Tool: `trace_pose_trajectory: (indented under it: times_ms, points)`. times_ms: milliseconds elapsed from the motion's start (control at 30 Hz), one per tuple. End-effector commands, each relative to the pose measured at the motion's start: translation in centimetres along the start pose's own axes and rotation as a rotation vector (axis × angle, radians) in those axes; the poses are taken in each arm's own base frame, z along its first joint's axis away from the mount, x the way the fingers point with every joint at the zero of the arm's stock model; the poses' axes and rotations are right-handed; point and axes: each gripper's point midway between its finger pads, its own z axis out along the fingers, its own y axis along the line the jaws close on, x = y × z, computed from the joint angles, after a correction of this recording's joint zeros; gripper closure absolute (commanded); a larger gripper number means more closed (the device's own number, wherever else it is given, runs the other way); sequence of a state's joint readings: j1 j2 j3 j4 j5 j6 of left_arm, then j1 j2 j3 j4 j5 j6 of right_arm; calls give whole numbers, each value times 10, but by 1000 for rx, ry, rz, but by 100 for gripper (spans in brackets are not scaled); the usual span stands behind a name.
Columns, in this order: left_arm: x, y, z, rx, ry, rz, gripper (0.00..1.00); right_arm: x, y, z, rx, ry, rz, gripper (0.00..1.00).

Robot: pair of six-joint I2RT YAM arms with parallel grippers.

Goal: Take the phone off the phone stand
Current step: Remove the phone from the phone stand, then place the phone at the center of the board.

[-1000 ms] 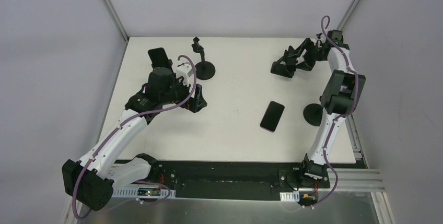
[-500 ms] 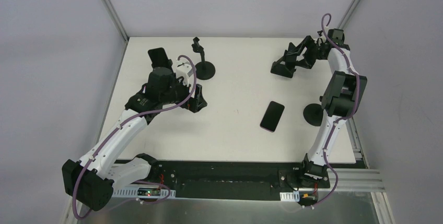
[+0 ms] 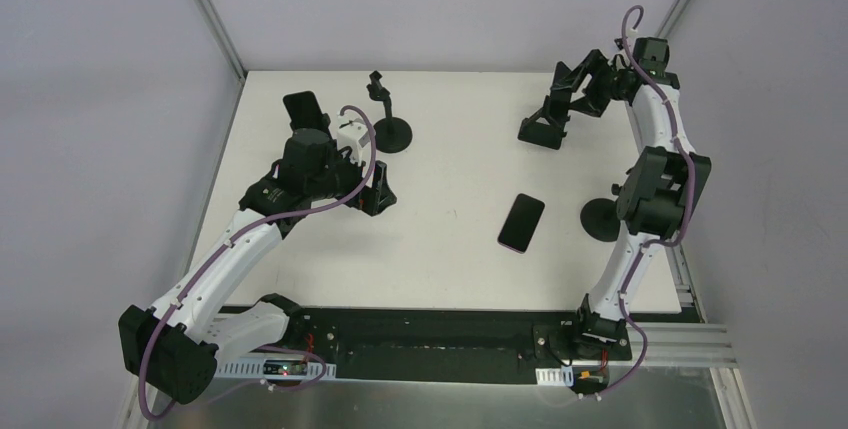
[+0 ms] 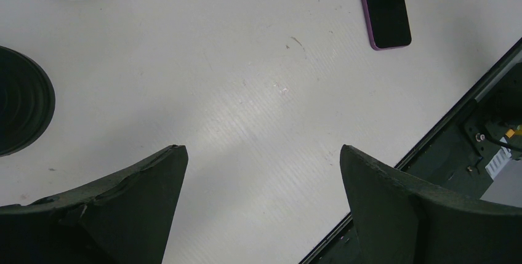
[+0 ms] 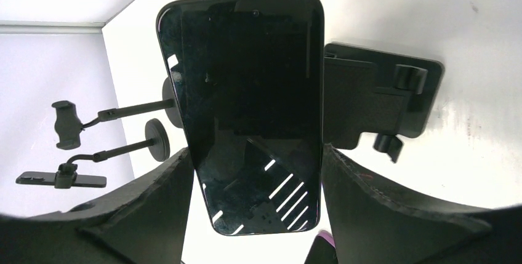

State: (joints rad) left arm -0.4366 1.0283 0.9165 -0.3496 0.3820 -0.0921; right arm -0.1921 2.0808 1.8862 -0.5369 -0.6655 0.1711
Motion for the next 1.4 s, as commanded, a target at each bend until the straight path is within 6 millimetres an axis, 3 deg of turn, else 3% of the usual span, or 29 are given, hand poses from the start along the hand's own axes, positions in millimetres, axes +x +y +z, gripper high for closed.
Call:
trace_pose_trajectory:
  times_ms: [0,333,433,633,933,1167,1367]
  points:
    - [-4,3,-4,-10,-22,9,0,-8,68,-39,-63,-76,-147,45]
    - [-5,2,-4,-3,-22,5,0,50,97,-33,2,-20,-226,45]
    - [-4,1,-4,-1,-21,3,0,81,108,-23,-8,29,-235,44]
    - [-5,0,-4,4,-22,-1,0,136,107,-3,7,91,-187,45]
    - [-4,-1,-3,12,-15,-4,0,214,89,27,25,197,-143,45]
    - [-4,-1,-3,12,-17,-3,0,241,68,35,133,203,-126,46]
    - [-4,-1,-3,15,-16,-5,0,249,50,36,300,141,-154,42]
